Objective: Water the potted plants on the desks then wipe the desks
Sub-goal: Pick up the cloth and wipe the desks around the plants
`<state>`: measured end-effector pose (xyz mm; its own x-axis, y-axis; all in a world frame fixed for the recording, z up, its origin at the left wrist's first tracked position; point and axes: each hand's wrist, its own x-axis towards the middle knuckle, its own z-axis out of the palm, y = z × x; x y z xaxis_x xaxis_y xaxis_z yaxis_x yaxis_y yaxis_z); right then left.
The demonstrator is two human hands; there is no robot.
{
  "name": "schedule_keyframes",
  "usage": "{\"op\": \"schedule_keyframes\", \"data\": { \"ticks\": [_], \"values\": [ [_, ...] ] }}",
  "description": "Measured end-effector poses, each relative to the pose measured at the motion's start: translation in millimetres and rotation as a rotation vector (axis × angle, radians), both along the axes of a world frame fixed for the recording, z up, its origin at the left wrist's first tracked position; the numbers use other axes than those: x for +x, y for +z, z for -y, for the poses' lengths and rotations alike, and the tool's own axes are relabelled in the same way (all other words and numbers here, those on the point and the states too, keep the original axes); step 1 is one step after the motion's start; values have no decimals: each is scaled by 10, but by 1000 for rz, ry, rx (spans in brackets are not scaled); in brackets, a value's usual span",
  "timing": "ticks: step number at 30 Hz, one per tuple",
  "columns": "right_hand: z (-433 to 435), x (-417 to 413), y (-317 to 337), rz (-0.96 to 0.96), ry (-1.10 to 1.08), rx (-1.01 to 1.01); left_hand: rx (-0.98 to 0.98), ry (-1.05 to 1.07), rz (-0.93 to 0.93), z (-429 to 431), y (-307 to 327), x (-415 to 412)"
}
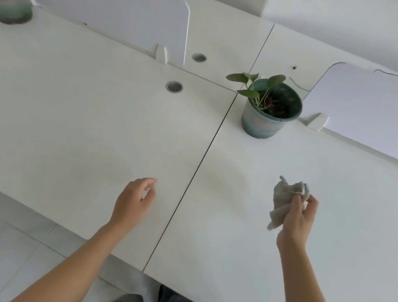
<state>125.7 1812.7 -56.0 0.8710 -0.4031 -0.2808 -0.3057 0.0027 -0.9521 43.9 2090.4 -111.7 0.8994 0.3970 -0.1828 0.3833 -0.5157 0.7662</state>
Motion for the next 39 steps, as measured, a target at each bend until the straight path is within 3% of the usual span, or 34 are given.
{"op": "schedule_keyframes", "data": {
  "ticks": [3, 6, 10, 16, 21, 26, 32, 39],
  "values": [
    [114, 730, 85, 103, -26, -42, 80, 33, -52, -49, -71, 384],
    [232, 1375, -121, 140, 108, -268, 255, 47, -111, -91, -138, 721],
    [325, 1987, -648, -173, 413, -728, 434, -46, -233, -161, -286, 1058],
    [-19, 1956, -958, -279, 507, -1007, 572, -123, -317, -162, -523, 1129],
    [-573, 1200, -1009, -270, 604, -1040, 548, -107, -310, -168, -542, 1143],
    [-1314, 535, -1055, -2, 983, -1172, 544, -110, -305, -175, -555, 1148],
    [-1520, 1273, -981, 19, 1231, -1302, 553, -119, -326, -180, -566, 1164],
    [-1731, 2154, -954, -175, 981, -1192, 620, -122, -293, -192, -623, 1157]
  ]
}}
